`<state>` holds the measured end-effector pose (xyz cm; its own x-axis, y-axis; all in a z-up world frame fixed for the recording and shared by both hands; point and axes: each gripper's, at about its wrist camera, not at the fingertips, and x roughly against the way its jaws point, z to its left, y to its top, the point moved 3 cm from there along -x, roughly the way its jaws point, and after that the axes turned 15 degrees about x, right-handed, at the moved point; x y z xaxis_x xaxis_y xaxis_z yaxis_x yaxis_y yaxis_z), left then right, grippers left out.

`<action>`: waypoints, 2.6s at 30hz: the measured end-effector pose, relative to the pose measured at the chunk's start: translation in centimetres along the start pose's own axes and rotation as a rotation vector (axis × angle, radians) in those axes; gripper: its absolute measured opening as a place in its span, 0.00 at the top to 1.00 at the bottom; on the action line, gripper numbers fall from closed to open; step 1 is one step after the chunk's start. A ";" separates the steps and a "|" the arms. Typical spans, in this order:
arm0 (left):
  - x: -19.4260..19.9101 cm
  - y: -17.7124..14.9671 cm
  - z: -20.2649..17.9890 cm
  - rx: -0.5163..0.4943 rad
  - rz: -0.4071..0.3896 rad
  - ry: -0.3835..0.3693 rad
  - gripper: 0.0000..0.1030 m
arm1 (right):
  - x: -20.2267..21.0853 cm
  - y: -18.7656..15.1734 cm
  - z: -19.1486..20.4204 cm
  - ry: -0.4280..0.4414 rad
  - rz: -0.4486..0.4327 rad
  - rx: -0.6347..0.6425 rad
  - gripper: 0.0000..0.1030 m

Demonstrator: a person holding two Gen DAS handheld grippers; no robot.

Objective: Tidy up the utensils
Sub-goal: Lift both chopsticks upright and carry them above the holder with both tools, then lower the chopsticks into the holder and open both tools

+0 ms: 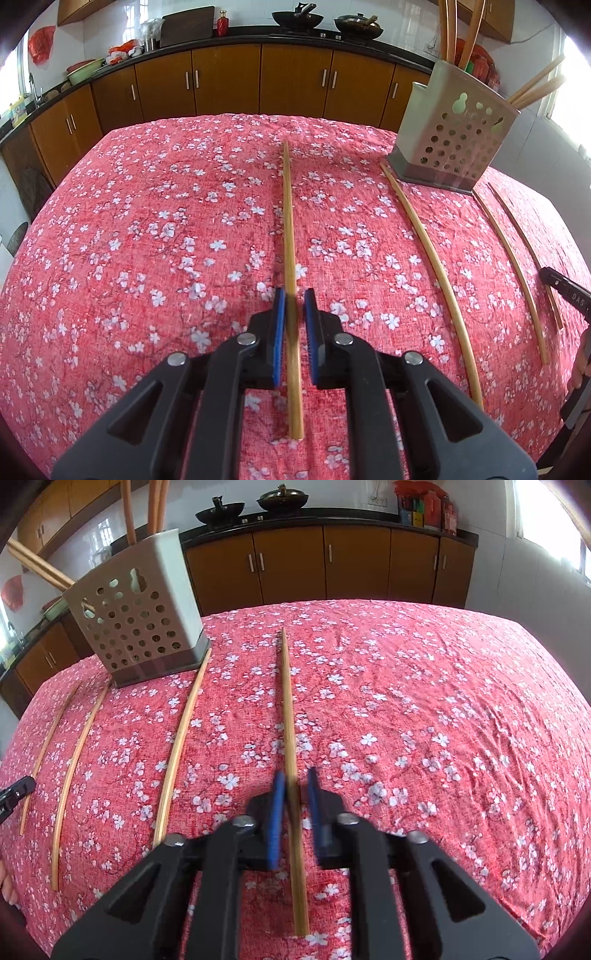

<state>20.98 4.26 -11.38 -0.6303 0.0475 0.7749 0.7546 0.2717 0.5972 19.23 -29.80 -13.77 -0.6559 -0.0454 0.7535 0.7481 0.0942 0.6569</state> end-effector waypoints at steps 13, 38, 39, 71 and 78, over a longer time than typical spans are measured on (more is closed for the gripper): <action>5.3 2.2 -0.5 0.009 -0.127 -0.063 0.92 | 6.0 1.4 -1.6 0.012 -0.176 -0.036 0.93; 12.4 7.3 -1.1 0.062 -0.326 -0.155 0.93 | 11.6 4.9 -1.8 -0.024 -0.374 -0.043 0.93; 12.4 7.3 -1.1 0.062 -0.327 -0.156 0.93 | 11.7 5.0 -1.8 -0.024 -0.377 -0.043 0.93; 20.8 19.0 -15.5 0.082 -0.679 -0.394 0.93 | 18.4 18.7 4.0 0.092 -0.741 0.105 0.93; 15.7 19.9 -16.9 0.077 -0.627 -0.353 0.93 | 14.8 19.5 3.3 0.105 -0.659 0.078 0.93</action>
<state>29.23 -5.84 16.16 -0.9714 0.1651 0.1706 0.2254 0.4160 0.8810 23.78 -25.37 10.13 -0.9569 -0.2141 0.1964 0.1820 0.0850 0.9796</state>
